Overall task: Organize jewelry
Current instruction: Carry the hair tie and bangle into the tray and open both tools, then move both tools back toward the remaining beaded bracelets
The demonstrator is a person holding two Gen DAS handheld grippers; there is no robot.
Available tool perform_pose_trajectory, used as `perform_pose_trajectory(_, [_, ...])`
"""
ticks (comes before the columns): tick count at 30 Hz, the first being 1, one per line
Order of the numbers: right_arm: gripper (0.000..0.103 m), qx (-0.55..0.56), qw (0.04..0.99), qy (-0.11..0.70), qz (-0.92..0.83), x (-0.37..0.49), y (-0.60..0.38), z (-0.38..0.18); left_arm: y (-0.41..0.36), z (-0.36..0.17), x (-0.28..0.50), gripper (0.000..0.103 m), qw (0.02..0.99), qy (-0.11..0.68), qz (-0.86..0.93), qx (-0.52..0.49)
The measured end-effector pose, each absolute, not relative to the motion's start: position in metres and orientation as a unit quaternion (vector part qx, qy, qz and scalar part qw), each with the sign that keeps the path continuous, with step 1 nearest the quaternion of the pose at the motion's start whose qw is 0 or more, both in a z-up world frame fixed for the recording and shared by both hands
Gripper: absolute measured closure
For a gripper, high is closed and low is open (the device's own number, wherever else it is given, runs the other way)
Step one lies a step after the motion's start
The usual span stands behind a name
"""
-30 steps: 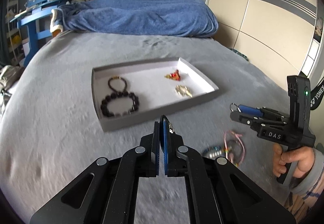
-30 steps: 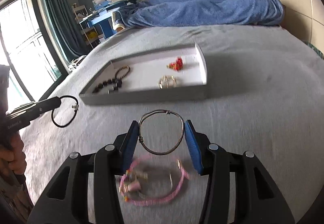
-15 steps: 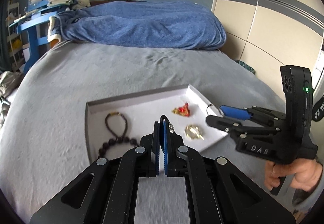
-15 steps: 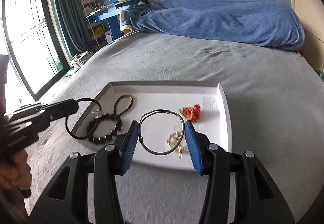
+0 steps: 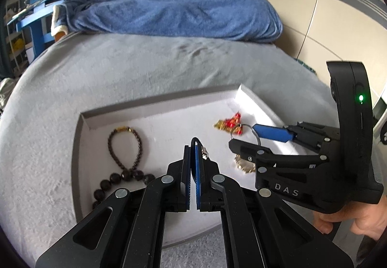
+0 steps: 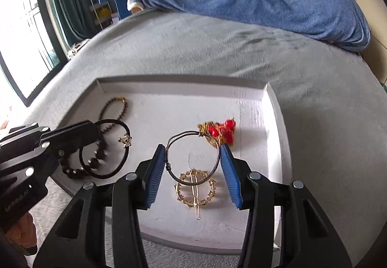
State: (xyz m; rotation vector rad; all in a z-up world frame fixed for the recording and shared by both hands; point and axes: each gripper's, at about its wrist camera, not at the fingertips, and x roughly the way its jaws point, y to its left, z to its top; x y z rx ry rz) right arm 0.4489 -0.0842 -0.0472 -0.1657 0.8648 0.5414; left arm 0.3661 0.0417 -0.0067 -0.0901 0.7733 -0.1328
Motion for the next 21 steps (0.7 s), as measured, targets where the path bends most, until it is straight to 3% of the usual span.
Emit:
perform_pose_trajectory(3, [0.056,-0.084,0.867,0.42,0.254,0.449,-0.084,-0.054,0.042,-0.015,0.366,0.099,0.919,0.387,-0.065,-0.045])
perform_pose_trajectory(5, [0.056,-0.081,0.867,0.42,0.255,0.448,-0.085,-0.057,0.045,-0.019,0.364,0.092,0.917,0.391,-0.061,-0.05])
perform_pose_trajectory(7, [0.056,-0.075,0.866,0.421,0.258,0.447,-0.087,-0.057,0.048,-0.021,0.362,0.072,0.918,0.39,-0.057,-0.056])
perform_pose_trajectory(11, [0.048,-0.063,0.872,0.408,0.262,0.439,-0.092,-0.052,0.051,-0.018,0.354,0.057,0.921,0.381,-0.054,-0.059])
perform_pose_trajectory(13, [0.047,-0.053,0.876,0.401,0.265,0.433,-0.097,-0.048,0.051,-0.013,0.346,0.034,0.926,0.37,-0.05,-0.053])
perform_pose_trajectory(21, [0.043,-0.022,0.889,0.376,0.258,0.401,-0.129,-0.038,0.057,0.003,0.312,0.012,0.942,0.33,-0.026,-0.053])
